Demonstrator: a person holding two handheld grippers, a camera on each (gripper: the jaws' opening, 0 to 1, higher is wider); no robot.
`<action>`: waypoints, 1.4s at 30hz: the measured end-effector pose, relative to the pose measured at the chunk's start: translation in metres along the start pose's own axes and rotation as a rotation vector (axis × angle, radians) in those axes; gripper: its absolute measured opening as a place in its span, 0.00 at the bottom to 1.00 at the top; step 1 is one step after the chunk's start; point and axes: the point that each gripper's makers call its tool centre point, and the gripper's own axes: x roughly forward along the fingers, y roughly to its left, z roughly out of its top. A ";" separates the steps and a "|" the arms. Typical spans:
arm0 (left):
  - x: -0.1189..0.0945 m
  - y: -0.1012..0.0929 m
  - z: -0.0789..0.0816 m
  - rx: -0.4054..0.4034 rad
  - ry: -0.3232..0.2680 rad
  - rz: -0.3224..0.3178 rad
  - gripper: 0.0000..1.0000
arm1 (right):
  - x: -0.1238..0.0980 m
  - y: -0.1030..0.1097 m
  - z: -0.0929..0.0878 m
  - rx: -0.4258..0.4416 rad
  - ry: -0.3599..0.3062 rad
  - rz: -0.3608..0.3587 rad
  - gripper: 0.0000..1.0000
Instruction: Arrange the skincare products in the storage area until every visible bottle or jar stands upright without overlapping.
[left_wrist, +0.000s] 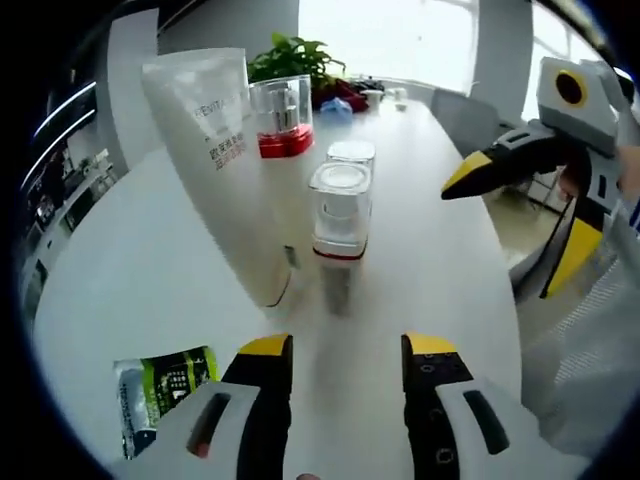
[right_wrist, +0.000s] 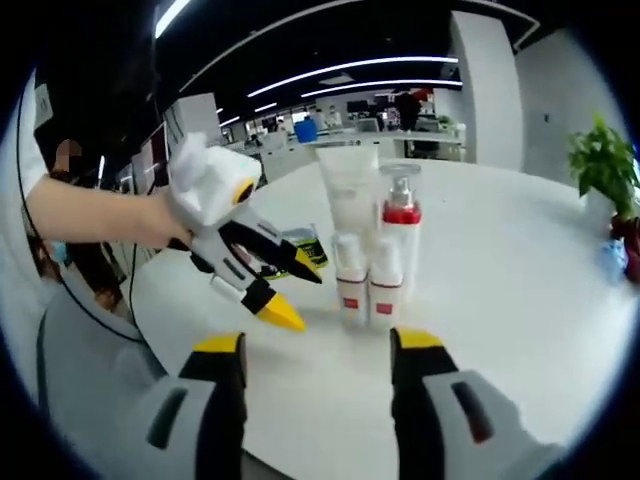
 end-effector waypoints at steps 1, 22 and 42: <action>-0.002 0.001 -0.002 -0.006 0.001 0.009 0.47 | 0.000 0.001 0.000 -0.003 0.000 0.002 0.59; -0.074 -0.011 -0.065 -0.232 -0.019 0.153 0.65 | -0.015 0.013 0.004 -0.057 -0.018 0.017 0.71; -0.141 -0.022 -0.098 -0.404 -0.127 0.329 0.85 | -0.033 0.019 0.005 -0.034 -0.036 0.040 0.81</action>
